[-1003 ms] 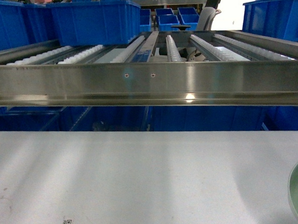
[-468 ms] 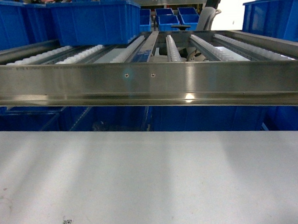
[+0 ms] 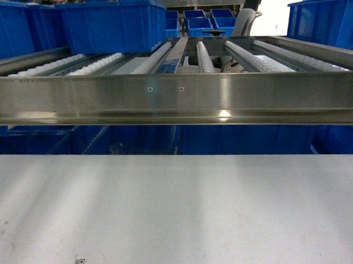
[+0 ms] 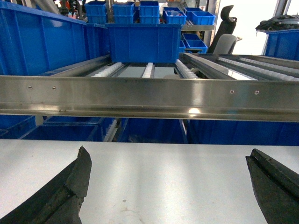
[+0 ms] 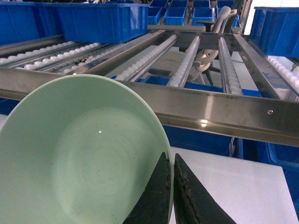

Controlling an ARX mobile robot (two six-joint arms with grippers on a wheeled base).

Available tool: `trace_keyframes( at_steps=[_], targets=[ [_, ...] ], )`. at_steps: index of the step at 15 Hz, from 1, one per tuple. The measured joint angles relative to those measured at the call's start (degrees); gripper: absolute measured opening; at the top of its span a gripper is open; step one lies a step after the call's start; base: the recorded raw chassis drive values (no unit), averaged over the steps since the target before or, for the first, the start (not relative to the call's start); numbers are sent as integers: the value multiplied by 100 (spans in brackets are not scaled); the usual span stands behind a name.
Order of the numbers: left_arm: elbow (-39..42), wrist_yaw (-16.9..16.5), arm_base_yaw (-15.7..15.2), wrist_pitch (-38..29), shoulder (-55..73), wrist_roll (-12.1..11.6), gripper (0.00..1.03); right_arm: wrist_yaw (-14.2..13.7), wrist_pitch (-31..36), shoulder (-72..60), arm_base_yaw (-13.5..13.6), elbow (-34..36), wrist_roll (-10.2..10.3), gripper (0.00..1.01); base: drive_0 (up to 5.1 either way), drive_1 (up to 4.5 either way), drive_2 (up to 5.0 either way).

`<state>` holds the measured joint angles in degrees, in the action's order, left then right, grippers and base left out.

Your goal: Place green bowl on second shelf with right arm

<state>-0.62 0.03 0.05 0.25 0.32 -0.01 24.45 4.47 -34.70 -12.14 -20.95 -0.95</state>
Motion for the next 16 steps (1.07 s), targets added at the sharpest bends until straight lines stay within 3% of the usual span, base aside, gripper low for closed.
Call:
trace_keyframes(
  at_steps=[3, 9, 10, 16],
  targets=[
    [0, 0, 0, 0, 0, -2, 98, -243, -42, 315, 205, 164, 227, 2, 0, 0, 0],
    [-2, 2, 0, 0, 0, 0, 98, -503, -81, 717, 365, 356, 398, 2, 0, 0, 0],
    [-2, 2, 0, -2, 0, 0, 98, -651, -98, 901, 433, 450, 400, 2, 0, 0, 0],
    [-2, -11, 0, -4, 0, -2, 98, -688, -101, 901, 431, 470, 398, 2, 0, 0, 0]
  ],
)
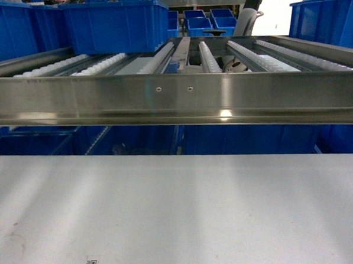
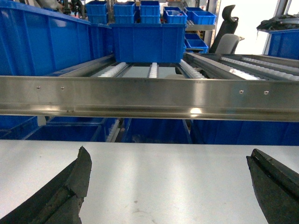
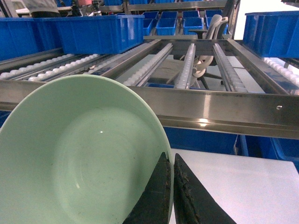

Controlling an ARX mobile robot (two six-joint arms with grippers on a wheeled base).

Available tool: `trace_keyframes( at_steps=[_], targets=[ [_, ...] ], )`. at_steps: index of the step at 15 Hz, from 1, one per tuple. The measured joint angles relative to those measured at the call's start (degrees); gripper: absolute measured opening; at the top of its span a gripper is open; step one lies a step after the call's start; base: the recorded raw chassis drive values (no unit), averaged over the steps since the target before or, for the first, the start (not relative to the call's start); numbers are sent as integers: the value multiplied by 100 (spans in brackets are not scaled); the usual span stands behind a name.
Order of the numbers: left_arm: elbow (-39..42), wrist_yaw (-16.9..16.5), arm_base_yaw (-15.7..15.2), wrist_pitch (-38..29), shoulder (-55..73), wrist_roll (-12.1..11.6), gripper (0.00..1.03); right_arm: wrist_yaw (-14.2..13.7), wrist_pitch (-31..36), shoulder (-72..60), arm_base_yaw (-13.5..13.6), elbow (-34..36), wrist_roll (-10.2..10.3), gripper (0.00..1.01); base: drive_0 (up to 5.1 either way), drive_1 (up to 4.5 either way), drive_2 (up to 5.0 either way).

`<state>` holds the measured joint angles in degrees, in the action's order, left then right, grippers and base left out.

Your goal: Place green bowl on second shelf with right arm

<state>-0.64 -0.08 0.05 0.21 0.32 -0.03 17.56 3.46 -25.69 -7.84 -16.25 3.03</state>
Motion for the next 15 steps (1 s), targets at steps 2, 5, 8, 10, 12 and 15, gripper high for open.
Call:
trace_keyframes(
  at_steps=[2, 5, 8, 10, 12, 15],
  targets=[
    [2, 9, 0, -2, 0, 0, 98, -2, -2, -7, 2, 0, 0, 2, 0, 0, 0],
    [2, 9, 0, 7, 0, 0, 98, -2, 0, 2, 2, 4, 2, 2, 0, 0, 0],
    [0, 13, 0, -2, 0, 2, 98, 0, 0, 0, 2, 4, 2, 2, -500, 245, 245],
    [0, 13, 0, -2, 0, 0, 98, -2, -7, -9, 2, 7, 2, 2, -498, 248, 248],
    [0, 13, 0, 0, 0, 2, 98, 0, -2, -4, 2, 7, 2, 2, -494, 252, 252],
    [0, 13, 0, 11, 0, 2, 98, 0, 9, 4, 2, 7, 2, 2, -497, 249, 249]
  ],
)
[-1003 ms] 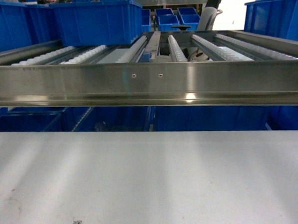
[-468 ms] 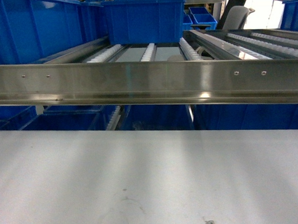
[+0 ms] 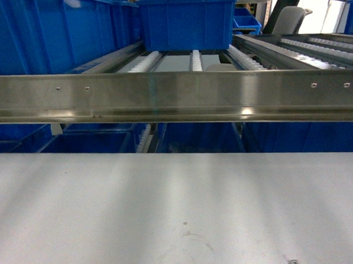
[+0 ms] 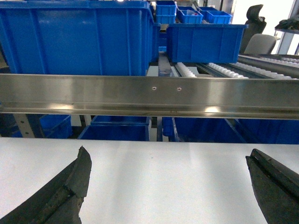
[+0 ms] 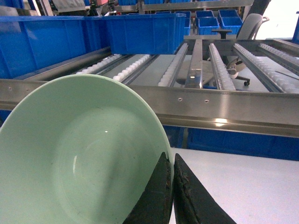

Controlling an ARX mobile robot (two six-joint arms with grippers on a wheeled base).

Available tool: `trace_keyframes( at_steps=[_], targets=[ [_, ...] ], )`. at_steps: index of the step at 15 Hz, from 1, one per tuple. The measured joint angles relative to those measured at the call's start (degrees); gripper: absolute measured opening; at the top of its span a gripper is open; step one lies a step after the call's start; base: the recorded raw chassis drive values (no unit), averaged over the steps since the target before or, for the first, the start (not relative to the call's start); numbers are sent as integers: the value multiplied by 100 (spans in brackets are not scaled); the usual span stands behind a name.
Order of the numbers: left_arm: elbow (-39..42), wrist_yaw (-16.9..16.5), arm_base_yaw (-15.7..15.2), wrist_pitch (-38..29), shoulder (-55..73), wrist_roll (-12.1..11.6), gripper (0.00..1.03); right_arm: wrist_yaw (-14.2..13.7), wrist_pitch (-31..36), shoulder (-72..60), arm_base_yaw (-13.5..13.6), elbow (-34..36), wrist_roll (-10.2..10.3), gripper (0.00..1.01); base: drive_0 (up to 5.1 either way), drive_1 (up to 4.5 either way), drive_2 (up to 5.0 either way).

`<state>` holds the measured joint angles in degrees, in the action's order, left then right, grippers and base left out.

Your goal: Place green bowl on second shelf with right arm

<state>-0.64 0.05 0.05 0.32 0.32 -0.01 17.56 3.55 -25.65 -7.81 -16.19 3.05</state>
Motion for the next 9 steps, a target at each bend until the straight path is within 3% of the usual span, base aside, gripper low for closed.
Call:
trace_keyframes(
  at_steps=[9],
  targets=[
    [0, -4, 0, -11, 0, 0, 98, 0, -11, -9, 0, 2, 0, 2, -498, 247, 247]
  ],
)
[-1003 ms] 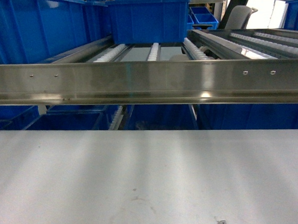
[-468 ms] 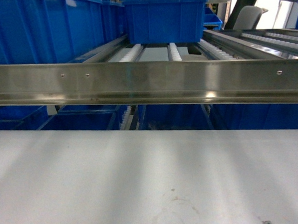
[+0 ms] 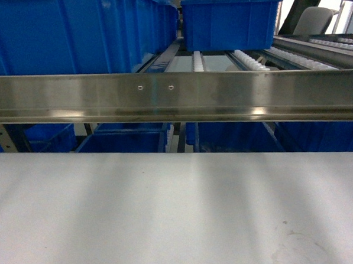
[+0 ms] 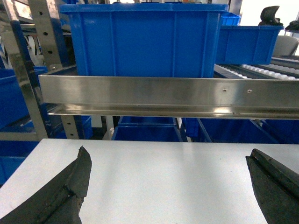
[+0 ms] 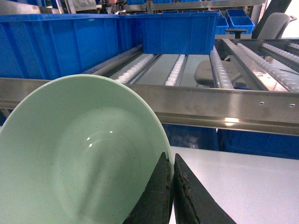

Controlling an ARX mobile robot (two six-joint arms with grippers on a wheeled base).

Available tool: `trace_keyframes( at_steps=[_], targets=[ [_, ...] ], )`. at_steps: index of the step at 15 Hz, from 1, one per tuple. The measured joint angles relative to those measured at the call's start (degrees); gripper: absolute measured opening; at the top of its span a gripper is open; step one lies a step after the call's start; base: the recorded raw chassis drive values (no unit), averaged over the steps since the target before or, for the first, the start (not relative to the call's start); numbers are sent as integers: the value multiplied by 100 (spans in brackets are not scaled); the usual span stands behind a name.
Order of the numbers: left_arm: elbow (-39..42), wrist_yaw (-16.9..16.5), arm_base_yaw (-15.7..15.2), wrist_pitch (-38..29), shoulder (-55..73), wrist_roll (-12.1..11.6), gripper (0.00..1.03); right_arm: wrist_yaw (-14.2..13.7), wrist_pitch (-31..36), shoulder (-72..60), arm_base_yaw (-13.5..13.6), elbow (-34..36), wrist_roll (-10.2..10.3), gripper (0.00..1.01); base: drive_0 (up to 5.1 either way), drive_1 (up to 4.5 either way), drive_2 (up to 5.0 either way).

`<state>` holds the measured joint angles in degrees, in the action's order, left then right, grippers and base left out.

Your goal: Place green bowl on second shelf with right arm

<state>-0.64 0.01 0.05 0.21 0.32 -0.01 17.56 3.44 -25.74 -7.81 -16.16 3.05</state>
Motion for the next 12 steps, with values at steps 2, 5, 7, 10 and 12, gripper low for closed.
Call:
trace_keyframes(
  at_steps=[2, 5, 7, 10, 12],
  targets=[
    [0, 2, 0, 2, 0, -2, 98, 0, 0, -2, 0, 0, 0, 2, -496, 244, 244],
    [2, 4, 0, 9, 0, 0, 98, 0, 0, 0, 0, 0, 0, 2, -488, 249, 249],
    [2, 4, 0, 2, 0, 0, 98, -2, 0, -2, 0, 0, 0, 2, -477, 180, 311],
    [0, 4, 0, 0, 0, -2, 98, 0, 9, 0, 0, 2, 0, 2, -452, 87, 403],
    [0, 2, 0, 7, 0, -2, 98, 0, -4, -2, 0, 2, 0, 2, -463, 73, 393]
  ],
)
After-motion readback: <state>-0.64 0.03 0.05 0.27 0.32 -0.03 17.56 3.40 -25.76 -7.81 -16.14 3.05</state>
